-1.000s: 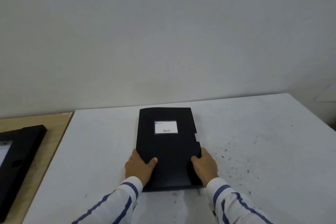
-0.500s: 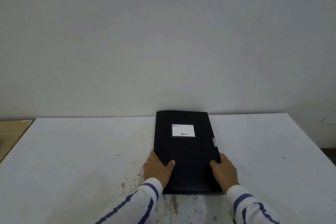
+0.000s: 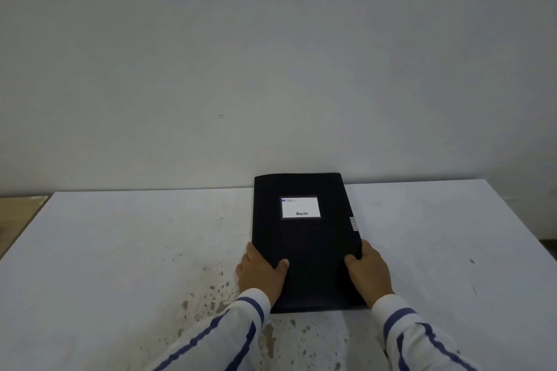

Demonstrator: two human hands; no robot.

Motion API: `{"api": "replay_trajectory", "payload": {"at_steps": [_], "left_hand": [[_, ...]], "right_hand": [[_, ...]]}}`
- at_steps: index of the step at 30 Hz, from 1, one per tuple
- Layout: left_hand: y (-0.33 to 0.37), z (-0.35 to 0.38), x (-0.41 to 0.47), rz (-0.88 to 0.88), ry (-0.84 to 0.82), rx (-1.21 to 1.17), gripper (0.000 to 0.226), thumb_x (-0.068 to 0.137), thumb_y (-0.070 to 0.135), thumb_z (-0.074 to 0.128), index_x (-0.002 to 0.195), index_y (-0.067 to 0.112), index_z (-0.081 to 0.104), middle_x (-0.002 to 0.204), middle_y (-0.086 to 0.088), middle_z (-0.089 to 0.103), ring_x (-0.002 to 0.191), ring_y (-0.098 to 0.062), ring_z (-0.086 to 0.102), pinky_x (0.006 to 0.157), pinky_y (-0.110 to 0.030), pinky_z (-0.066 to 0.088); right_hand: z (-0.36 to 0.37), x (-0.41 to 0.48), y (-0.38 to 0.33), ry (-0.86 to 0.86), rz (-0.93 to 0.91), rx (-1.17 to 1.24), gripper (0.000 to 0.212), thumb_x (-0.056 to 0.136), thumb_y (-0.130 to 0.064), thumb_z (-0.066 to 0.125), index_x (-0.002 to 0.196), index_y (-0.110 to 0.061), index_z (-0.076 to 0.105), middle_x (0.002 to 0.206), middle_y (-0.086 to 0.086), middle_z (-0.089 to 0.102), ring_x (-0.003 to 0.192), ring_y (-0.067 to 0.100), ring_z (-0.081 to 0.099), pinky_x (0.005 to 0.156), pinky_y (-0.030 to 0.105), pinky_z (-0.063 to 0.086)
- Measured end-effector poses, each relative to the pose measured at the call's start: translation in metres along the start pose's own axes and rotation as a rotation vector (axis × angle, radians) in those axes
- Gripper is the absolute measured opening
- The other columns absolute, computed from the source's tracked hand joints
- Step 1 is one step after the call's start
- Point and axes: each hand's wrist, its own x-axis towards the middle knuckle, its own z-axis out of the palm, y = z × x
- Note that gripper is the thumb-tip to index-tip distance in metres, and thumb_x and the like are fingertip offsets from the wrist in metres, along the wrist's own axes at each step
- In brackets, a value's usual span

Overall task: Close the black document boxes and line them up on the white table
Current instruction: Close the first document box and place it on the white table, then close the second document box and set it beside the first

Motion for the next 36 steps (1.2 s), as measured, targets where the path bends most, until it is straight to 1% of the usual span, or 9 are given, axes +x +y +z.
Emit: {"api": "replay_trajectory", "payload": {"at_steps": [2,4,5,8,15,19,23,28,36], "left_hand": [[0.0,-0.003,0.0,0.006,-0.02,0.0,0.086,0.08,0.05,0.064,0.145,0.011,0.023,0.146,-0.012,0.039,0.133,-0.035,0.038,0.109,-0.049,0.036],[-0.001,-0.008,-0.001,0.022,-0.034,0.001,0.086,0.081,0.05,0.064,0.145,0.011,0.022,0.148,-0.011,0.037,0.134,-0.034,0.037,0.11,-0.049,0.036],[-0.002,-0.012,-0.002,0.035,-0.033,0.011,0.086,0.081,0.05,0.063,0.146,0.012,0.021,0.149,-0.011,0.035,0.136,-0.034,0.035,0.111,-0.048,0.035],[-0.009,-0.026,-0.007,0.081,-0.016,0.059,0.085,0.085,0.049,0.059,0.149,0.012,0.017,0.153,-0.01,0.03,0.139,-0.032,0.03,0.113,-0.045,0.031],[-0.048,-0.079,-0.025,0.156,0.034,0.167,0.07,0.092,0.045,0.048,0.149,0.016,0.02,0.157,-0.005,0.023,0.144,-0.029,0.02,0.114,-0.041,0.025],[-0.086,-0.119,-0.036,0.183,0.079,0.201,0.064,0.092,0.045,0.045,0.147,0.019,0.026,0.156,-0.002,0.028,0.142,-0.026,0.024,0.113,-0.04,0.026],[-0.128,-0.16,-0.051,0.182,0.143,0.192,0.061,0.092,0.045,0.046,0.145,0.021,0.031,0.154,0.0,0.033,0.141,-0.024,0.028,0.113,-0.039,0.027],[-0.212,-0.234,-0.093,0.15,0.24,0.174,0.059,0.092,0.045,0.047,0.144,0.021,0.033,0.153,0.001,0.036,0.14,-0.024,0.031,0.113,-0.039,0.029],[-0.352,-0.361,-0.158,0.072,0.408,0.161,0.056,0.091,0.046,0.049,0.141,0.024,0.038,0.149,0.001,0.041,0.136,-0.024,0.039,0.11,-0.04,0.034]], "right_hand": [[0.002,-0.003,-0.004,0.016,-0.001,-0.039,0.03,0.09,-0.015,0.053,0.119,-0.008,0.049,0.12,0.015,0.058,0.099,0.027,0.056,0.087,0.038,0.051],[0.006,-0.008,-0.01,0.075,-0.052,-0.159,0.052,0.091,-0.018,0.055,0.138,-0.007,0.036,0.141,0.016,0.044,0.125,0.034,0.045,0.105,0.044,0.043],[0.008,-0.013,-0.015,0.103,-0.1,-0.219,0.06,0.091,-0.021,0.055,0.143,-0.008,0.029,0.148,0.015,0.036,0.133,0.034,0.037,0.11,0.045,0.037],[0.02,-0.027,-0.034,0.062,-0.241,-0.326,0.063,0.091,-0.025,0.054,0.146,-0.012,0.025,0.155,0.011,0.027,0.142,0.03,0.026,0.116,0.042,0.028],[0.069,-0.08,-0.085,-0.19,-0.442,-0.394,0.058,0.093,-0.027,0.05,0.146,-0.015,0.029,0.156,0.005,0.025,0.145,0.023,0.017,0.119,0.036,0.02],[0.104,-0.125,-0.109,-0.221,-0.529,-0.4,0.053,0.094,-0.028,0.046,0.144,-0.015,0.033,0.152,0.005,0.032,0.142,0.022,0.024,0.116,0.035,0.025],[0.14,-0.171,-0.13,-0.247,-0.584,-0.435,0.053,0.095,-0.028,0.044,0.145,-0.016,0.032,0.154,0.004,0.029,0.143,0.022,0.02,0.117,0.036,0.024],[0.201,-0.263,-0.163,-0.262,-0.681,-0.43,0.051,0.095,-0.028,0.045,0.143,-0.016,0.034,0.153,0.005,0.033,0.142,0.023,0.024,0.115,0.036,0.027],[0.312,-0.415,-0.225,-0.354,-0.83,-0.354,0.051,0.092,-0.025,0.047,0.142,-0.015,0.037,0.151,0.005,0.036,0.14,0.024,0.028,0.113,0.037,0.03]]}}
